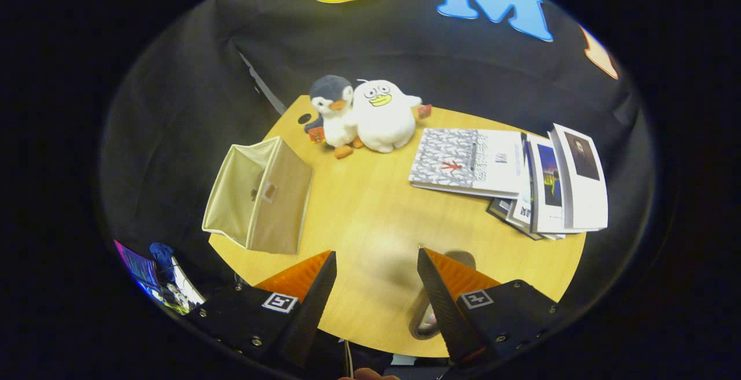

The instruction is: Open the storage box then place both shoes into the box .Put the left shoe in first, then the right shoe, with the right side of both shoes facing outward in a uniform manner.

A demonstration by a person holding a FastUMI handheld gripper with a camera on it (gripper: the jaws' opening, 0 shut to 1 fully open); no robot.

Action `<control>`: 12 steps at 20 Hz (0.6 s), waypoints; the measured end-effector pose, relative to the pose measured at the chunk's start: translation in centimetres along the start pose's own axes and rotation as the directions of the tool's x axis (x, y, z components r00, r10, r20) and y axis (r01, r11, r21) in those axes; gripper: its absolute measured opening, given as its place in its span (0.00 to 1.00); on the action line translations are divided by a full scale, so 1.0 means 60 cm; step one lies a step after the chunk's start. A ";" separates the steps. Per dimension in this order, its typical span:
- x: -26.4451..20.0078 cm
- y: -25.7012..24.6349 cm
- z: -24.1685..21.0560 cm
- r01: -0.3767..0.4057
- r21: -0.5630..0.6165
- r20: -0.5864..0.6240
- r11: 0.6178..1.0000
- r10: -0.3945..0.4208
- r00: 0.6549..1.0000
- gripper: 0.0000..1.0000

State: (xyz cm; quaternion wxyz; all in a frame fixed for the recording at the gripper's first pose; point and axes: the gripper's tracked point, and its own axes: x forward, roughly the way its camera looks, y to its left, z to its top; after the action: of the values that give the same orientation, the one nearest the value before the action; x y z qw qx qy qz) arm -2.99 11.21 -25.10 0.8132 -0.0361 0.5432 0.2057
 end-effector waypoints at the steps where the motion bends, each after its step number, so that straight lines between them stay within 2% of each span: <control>1: -0.002 -0.019 -0.012 0.009 0.018 -0.004 1.000 -0.009 1.000 0.87; 6: -0.004 -0.095 -0.077 0.044 0.110 -0.028 0.993 -0.041 0.999 0.87; 9: 0.019 -0.143 -0.139 0.091 0.164 -0.093 0.982 -0.076 0.993 0.87; 12: 0.041 -0.169 -0.201 0.105 0.203 -0.172 0.974 -0.070 0.983 0.87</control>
State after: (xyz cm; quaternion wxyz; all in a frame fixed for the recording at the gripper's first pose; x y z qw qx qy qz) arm -8.87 -0.69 -33.86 0.7734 0.0098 0.6247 0.1072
